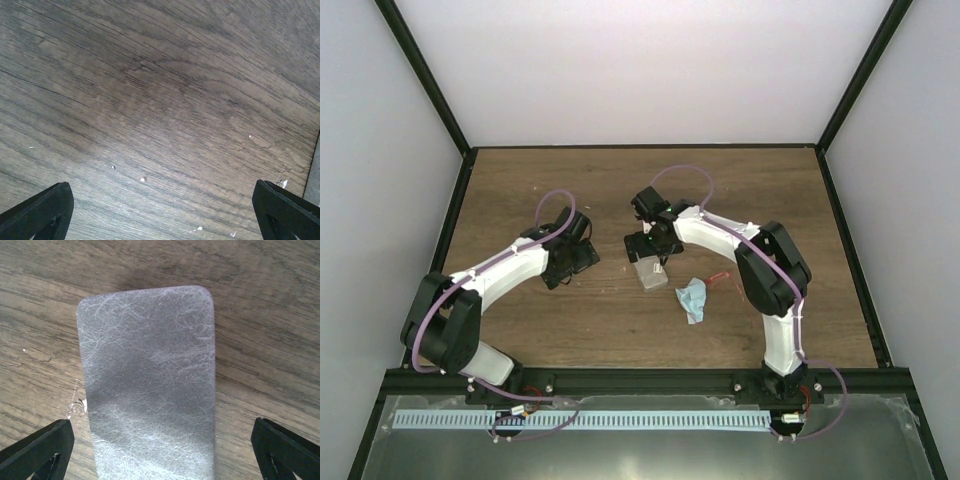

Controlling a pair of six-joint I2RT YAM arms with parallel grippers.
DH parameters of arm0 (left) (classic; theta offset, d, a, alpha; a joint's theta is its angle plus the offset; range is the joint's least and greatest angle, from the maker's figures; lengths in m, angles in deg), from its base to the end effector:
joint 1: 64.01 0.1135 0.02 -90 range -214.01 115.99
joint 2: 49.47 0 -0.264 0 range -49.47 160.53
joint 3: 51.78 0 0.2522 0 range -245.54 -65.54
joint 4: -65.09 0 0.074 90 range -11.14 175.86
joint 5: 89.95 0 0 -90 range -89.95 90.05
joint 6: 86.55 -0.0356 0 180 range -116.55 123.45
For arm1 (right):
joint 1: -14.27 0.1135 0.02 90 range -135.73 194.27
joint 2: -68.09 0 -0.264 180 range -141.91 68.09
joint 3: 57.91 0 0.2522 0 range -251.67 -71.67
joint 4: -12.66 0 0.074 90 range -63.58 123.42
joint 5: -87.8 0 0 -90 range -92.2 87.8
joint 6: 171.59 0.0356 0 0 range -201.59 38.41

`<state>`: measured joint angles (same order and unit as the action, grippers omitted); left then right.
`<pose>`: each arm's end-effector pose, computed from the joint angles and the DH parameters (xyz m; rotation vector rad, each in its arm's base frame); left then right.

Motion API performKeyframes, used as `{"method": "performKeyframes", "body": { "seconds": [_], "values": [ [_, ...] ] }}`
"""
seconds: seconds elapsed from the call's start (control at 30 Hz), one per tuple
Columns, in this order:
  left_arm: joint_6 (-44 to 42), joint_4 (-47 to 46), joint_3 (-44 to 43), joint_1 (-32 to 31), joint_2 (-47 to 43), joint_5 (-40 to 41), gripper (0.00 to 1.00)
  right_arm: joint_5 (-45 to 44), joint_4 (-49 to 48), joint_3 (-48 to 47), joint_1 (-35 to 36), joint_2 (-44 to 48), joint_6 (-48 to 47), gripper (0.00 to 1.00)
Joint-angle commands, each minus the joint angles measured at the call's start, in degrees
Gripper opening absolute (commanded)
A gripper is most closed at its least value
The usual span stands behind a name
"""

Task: Organize the sunglasses
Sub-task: Pick up the sunglasses case from the center of the board.

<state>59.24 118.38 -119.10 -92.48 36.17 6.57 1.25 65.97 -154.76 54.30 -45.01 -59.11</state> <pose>0.2427 -0.1270 0.1937 -0.6917 2.7361 -0.1872 0.3079 0.2615 0.1831 -0.4498 2.8123 0.3397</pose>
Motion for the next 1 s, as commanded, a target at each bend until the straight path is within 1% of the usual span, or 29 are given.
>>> {"method": "performKeyframes", "body": {
  "seconds": [0.0,0.13,0.33,0.43,0.57,0.7,0.83,0.9,0.97],
  "values": [
    [-0.5,-0.9,0.1,0.1,0.7,-0.4,1.00,0.1,0.8,-2.2,0.6,-1.3,-1.4,0.99],
    [-0.5,-1.1,0.1,0.1,1.5,-0.6,1.00,0.2,0.8,-1.5,0.6,-1.7,-1.4,0.95],
    [-0.6,-1.3,1.0,0.1,1.7,-0.6,1.00,0.8,0.5,-1.4,0.7,-1.9,-1.6,0.98],
    [-0.5,-1.3,1.3,0.1,1.6,-0.5,1.00,0.9,0.6,-1.5,0.7,-2.3,-1.6,0.96],
    [-0.3,-1.4,1.5,0.1,1.6,-0.4,1.00,0.9,0.7,-1.4,0.7,-2.2,-1.4,0.85],
    [-0.3,-1.6,1.5,0.2,1.8,-0.5,1.00,0.9,0.8,-1.7,0.7,-1.8,-1.3,0.65],
    [-0.5,-2.1,1.4,0.1,2.2,-0.9,1.00,2.4,0.4,-1.3,0.6,-1.8,-1.5,0.61],
    [-0.6,-2.3,1.3,0.1,2.3,-1.1,1.00,3.2,-0.2,-0.7,0.7,-1.6,-1.6,0.55],
    [-0.8,-3.2,1.4,0.2,2.1,-1.7,1.00,3.3,-0.4,-0.6,0.7,-0.9,-1.7,0.53]
  ]
}}
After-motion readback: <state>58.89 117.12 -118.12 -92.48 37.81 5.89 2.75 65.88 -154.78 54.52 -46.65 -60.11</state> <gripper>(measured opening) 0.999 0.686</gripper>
